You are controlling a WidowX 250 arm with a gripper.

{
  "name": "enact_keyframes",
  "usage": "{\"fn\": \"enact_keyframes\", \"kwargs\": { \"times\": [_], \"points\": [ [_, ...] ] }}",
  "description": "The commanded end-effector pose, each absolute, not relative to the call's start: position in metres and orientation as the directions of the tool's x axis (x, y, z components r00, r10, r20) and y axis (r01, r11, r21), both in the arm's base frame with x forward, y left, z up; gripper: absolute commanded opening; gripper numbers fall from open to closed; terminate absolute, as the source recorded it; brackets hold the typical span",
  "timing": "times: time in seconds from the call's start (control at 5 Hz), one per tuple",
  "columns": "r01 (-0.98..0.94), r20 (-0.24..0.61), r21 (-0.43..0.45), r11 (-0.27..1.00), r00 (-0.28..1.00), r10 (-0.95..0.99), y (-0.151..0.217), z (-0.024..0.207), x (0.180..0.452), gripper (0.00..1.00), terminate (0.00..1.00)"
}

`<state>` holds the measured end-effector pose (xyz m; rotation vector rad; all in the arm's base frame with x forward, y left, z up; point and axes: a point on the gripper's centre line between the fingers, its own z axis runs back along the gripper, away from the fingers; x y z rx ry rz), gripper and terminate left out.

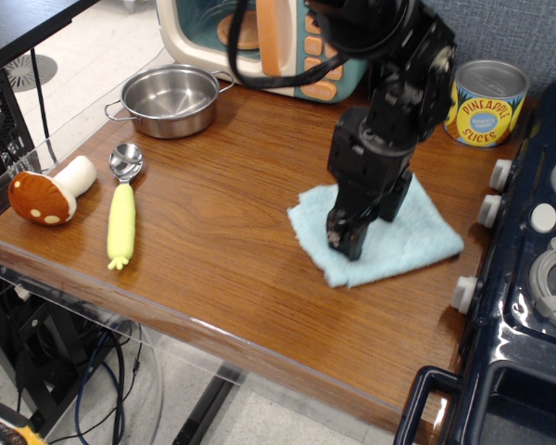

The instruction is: Slide the blue towel to the bottom right hand side of the table.

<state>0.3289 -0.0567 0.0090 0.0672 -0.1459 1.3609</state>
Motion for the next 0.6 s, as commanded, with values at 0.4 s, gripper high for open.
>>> {"fn": "enact_keyframes", "kwargs": {
  "times": [0.4],
  "points": [
    [-0.952, 0.152, -0.003, 0.305, 0.301, 0.942, -0.056, 0.019, 0.251, 1.00, 0.00]
  ]
}}
